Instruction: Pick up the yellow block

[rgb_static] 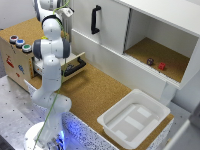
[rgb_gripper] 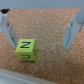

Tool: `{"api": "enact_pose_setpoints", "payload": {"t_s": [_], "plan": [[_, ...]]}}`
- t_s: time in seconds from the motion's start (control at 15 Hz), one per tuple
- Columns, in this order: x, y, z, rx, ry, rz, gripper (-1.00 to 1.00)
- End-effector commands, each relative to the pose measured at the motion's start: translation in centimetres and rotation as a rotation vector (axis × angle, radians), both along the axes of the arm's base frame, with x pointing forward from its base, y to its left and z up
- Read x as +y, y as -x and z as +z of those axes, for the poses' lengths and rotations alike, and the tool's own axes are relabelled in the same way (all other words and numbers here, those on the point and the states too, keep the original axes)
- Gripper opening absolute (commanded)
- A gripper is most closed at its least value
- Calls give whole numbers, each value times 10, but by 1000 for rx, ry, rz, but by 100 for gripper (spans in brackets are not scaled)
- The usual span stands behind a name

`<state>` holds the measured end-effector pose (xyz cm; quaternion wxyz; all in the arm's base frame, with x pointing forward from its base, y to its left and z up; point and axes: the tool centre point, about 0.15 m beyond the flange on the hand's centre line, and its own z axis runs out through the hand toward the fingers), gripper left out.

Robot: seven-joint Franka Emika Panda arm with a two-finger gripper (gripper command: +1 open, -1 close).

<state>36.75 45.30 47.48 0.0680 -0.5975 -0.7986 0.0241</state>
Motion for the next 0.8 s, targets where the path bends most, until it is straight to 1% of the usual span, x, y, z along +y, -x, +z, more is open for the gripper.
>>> {"api": "enact_pose_setpoints", "payload": {"t_s": [0.0,0.07,0.27,0.33,0.4,0.53,0.73], "plan": [[16,16,-10,-14,75,-125,100],[17,21,-12,-25,69,-136,100],[18,33,-18,-54,78,-153,100],[18,34,-17,-69,70,-163,100],[17,37,-17,-98,64,-159,100],[10,40,-18,-138,48,-149,100],[-10,42,-21,-164,28,-148,100]]}}
